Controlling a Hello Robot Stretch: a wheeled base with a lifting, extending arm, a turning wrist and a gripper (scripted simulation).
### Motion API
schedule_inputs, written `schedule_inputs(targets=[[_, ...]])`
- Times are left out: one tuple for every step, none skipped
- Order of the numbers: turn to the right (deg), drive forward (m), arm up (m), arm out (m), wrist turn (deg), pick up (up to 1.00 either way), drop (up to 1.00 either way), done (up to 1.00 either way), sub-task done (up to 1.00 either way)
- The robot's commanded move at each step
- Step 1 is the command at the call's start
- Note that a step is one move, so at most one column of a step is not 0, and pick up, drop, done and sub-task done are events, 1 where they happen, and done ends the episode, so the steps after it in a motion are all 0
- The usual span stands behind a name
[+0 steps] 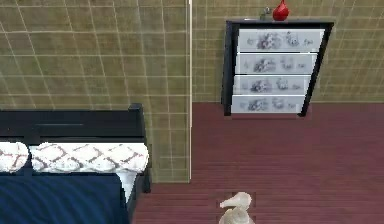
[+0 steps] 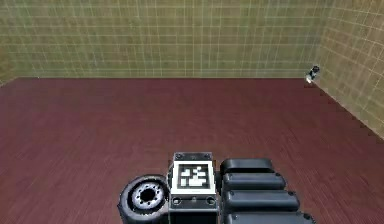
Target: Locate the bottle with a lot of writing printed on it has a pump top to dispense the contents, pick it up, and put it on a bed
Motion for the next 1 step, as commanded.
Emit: schedule_inputs(targets=[[-45.0, 0.00, 0.00, 0.00, 0.0, 0.00, 0.00, 0.00, 0.00]])
